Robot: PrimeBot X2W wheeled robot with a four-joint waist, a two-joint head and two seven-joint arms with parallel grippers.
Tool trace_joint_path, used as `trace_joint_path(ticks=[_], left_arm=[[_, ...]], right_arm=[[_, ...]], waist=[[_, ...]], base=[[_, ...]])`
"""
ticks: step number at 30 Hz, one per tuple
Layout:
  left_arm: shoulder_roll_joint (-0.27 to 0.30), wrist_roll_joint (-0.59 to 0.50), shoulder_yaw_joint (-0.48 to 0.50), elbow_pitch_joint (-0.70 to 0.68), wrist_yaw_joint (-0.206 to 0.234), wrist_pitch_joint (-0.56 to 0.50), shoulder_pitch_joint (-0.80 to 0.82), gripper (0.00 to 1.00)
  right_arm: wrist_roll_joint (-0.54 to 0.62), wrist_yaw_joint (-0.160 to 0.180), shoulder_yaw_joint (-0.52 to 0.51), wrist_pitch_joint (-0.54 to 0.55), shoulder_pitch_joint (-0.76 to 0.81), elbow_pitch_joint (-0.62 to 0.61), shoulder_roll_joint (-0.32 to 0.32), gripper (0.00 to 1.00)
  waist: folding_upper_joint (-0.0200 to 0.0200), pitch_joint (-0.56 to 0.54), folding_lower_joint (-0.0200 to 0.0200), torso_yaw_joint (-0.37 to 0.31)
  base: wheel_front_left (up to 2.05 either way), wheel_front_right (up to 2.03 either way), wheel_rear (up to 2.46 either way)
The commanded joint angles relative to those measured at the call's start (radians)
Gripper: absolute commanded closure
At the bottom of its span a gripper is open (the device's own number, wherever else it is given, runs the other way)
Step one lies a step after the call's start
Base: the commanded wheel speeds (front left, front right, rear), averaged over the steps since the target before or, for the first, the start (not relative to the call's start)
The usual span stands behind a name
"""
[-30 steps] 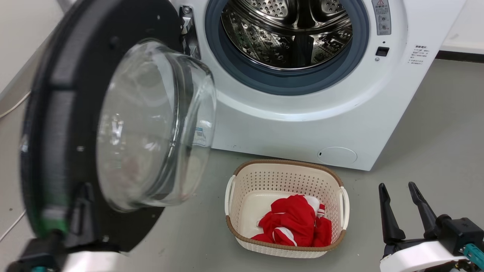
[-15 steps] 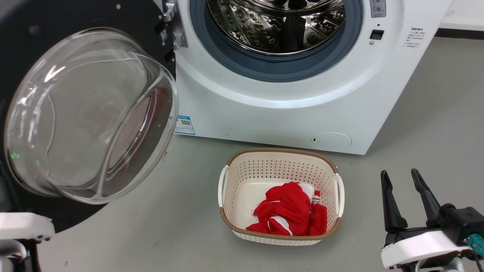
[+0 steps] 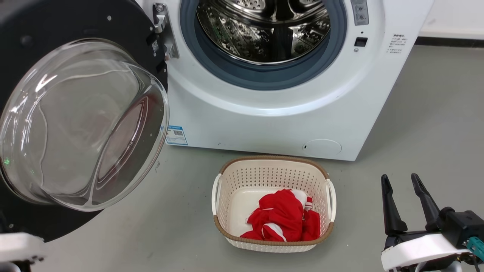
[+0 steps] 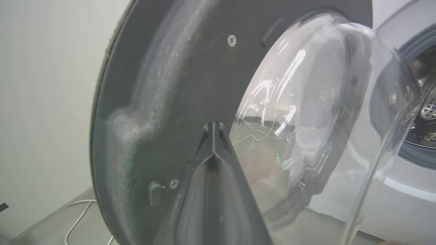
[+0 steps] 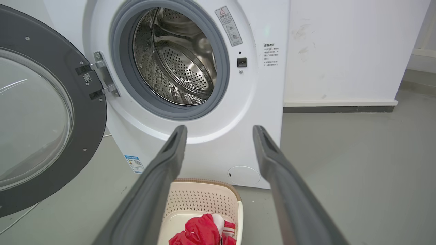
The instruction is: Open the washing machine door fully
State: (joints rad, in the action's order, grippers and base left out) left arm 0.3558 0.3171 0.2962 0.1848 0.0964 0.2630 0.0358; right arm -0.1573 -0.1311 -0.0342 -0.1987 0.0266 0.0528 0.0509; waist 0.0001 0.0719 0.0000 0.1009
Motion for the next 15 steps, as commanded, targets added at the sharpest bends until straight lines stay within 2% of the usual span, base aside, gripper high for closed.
trace_joint_path(ticks=[1,9,10,12,13,15], left_arm=[[-0.005,-0.005,0.003,-0.007,-0.005,0.002,-0.013,1.00],[-0.173,-0.106,-0.004,-0.216,-0.008,0.002,-0.152,1.00],[-0.195,-0.119,-0.014,-0.237,-0.011,0.002,-0.165,0.85],[-0.227,-0.139,-0.029,-0.266,-0.018,0.002,-0.188,0.25],[-0.241,-0.150,-0.038,-0.277,-0.021,0.002,-0.199,0.00],[-0.262,-0.167,-0.055,-0.295,-0.024,0.002,-0.211,0.00]], right_arm=[[0.000,0.001,-0.001,-0.003,0.007,0.000,-0.001,0.00],[0.026,0.001,-0.009,0.002,0.013,-0.006,-0.001,0.00],[0.026,0.001,-0.010,0.003,0.014,-0.007,-0.001,0.00],[0.027,0.001,-0.008,0.005,0.014,-0.007,-0.002,0.00],[0.027,0.001,-0.008,0.005,0.013,-0.008,-0.001,0.00],[0.028,0.001,-0.006,0.006,0.013,-0.007,-0.001,0.00]], waist=[[-0.0001,-0.004,0.0000,0.001],[-0.0001,-0.026,0.0000,0.008],[-0.0001,-0.028,0.0000,0.010],[-0.0001,-0.032,0.0000,0.010],[-0.0001,-0.034,0.0000,0.009],[-0.0001,-0.038,0.0000,0.008]], base=[[0.00,0.00,0.00],[0.00,0.00,0.00],[0.00,0.00,0.00],[0.00,0.00,0.00],[0.00,0.00,0.00],[0.00,0.00,0.00]])
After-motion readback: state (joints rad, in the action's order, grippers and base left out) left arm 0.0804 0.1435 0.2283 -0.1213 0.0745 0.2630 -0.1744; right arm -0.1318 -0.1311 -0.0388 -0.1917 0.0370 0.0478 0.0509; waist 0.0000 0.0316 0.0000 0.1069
